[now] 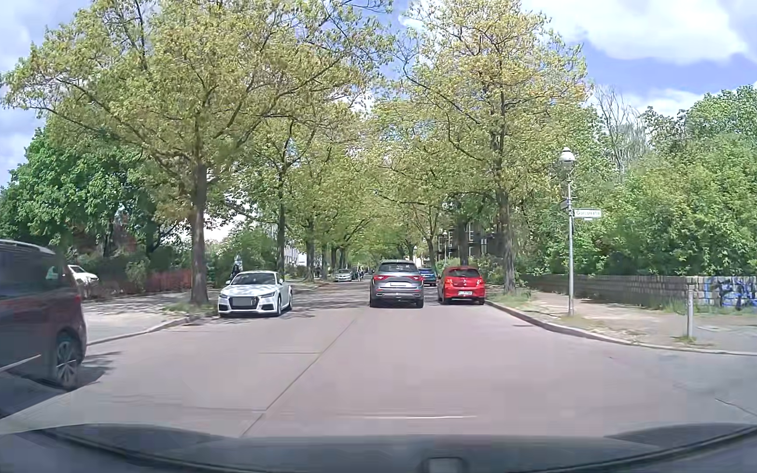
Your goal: Follow the waypoints while adhering to traffic rules and regulations
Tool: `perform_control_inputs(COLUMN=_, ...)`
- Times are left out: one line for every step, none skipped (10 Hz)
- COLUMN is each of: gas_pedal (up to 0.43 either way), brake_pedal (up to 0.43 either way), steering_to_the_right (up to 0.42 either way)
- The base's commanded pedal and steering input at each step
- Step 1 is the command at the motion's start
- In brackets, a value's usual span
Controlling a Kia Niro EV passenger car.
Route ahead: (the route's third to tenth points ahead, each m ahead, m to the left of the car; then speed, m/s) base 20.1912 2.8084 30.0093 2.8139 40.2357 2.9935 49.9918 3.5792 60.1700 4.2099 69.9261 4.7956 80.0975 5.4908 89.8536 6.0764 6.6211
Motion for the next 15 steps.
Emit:
perform_control_inputs(gas_pedal=0.268, brake_pedal=0.024, steering_to_the_right=-0.018)
perform_control_inputs(gas_pedal=0.268, brake_pedal=0.018, steering_to_the_right=-0.016)
perform_control_inputs(gas_pedal=0.28, brake_pedal=0.018, steering_to_the_right=-0.011)
perform_control_inputs(gas_pedal=0.311, brake_pedal=0.018, steering_to_the_right=-0.007)
perform_control_inputs(gas_pedal=0.339, brake_pedal=0.018, steering_to_the_right=-0.006)
perform_control_inputs(gas_pedal=0.339, brake_pedal=0.024, steering_to_the_right=-0.006)
perform_control_inputs(gas_pedal=0.35, brake_pedal=0.018, steering_to_the_right=-0.007)
perform_control_inputs(gas_pedal=0.35, brake_pedal=0.024, steering_to_the_right=-0.007)
perform_control_inputs(gas_pedal=0.35, brake_pedal=0.018, steering_to_the_right=-0.006)
perform_control_inputs(gas_pedal=0.35, brake_pedal=0.024, steering_to_the_right=-0.006)
perform_control_inputs(gas_pedal=0.358, brake_pedal=0.018, steering_to_the_right=-0.006)
perform_control_inputs(gas_pedal=0.358, brake_pedal=0.018, steering_to_the_right=-0.006)
perform_control_inputs(gas_pedal=0.358, brake_pedal=0.018, steering_to_the_right=-0.006)
perform_control_inputs(gas_pedal=0.37, brake_pedal=0.018, steering_to_the_right=-0.006)
perform_control_inputs(gas_pedal=0.378, brake_pedal=0.024, steering_to_the_right=-0.006)
